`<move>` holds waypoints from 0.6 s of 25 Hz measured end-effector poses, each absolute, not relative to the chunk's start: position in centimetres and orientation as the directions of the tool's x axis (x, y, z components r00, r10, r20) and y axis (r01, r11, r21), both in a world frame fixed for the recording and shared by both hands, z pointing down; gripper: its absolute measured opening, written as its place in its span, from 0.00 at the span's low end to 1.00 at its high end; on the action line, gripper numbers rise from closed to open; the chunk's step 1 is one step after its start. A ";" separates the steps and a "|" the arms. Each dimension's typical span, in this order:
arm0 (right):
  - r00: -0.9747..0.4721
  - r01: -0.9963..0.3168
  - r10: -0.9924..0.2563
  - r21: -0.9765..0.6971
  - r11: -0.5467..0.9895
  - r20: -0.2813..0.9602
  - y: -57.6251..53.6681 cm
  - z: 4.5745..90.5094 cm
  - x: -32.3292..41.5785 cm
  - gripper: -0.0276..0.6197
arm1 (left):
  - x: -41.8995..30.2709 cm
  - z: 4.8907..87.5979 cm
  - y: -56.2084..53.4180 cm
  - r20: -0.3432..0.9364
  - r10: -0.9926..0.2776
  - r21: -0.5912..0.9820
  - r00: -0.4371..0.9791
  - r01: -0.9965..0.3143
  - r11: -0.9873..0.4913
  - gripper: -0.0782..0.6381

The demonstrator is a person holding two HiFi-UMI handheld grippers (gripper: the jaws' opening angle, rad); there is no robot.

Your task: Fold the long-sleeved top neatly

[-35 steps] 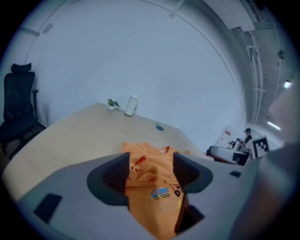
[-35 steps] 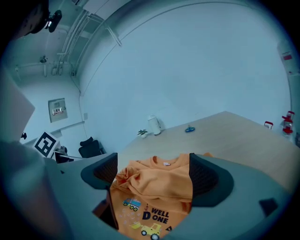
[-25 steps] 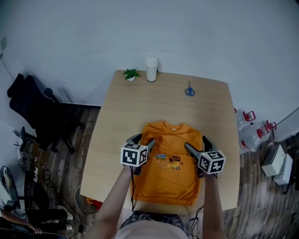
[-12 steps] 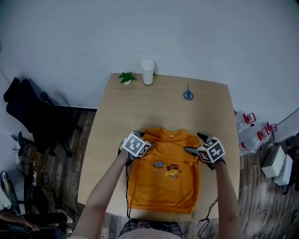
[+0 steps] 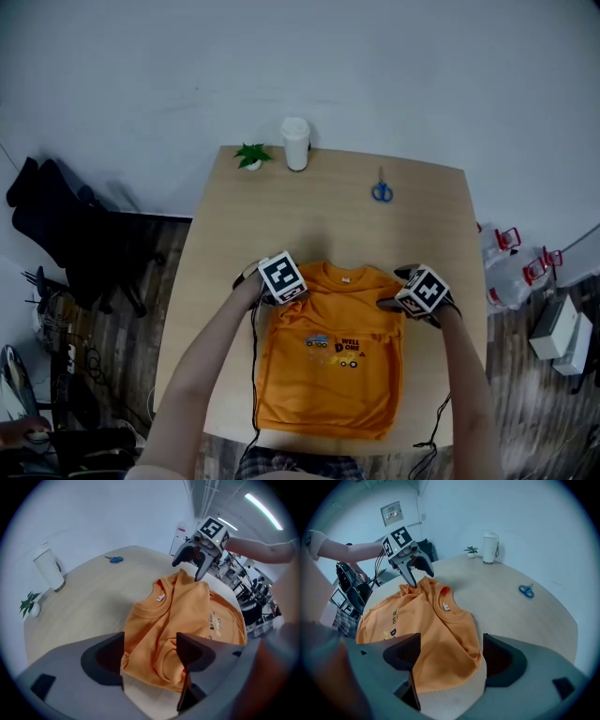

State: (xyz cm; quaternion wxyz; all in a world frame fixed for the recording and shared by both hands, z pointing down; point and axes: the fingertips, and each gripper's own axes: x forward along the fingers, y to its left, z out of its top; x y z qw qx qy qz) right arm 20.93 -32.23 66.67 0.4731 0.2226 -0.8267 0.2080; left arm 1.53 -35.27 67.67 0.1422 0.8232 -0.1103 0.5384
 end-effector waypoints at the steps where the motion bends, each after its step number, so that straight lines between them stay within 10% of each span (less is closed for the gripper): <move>1: -0.441 -0.548 -0.151 -0.133 0.826 0.885 -32.3 67.1 21.0 0.69 | 1.8 68.0 -35.3 0.924 -0.019 0.106 0.381 -0.304 -0.947 0.58; 15: -0.291 -0.449 0.002 -0.138 0.883 0.957 -33.1 70.5 21.6 0.64 | 2.0 71.7 -35.7 0.971 0.052 0.102 0.234 -0.204 -0.974 0.61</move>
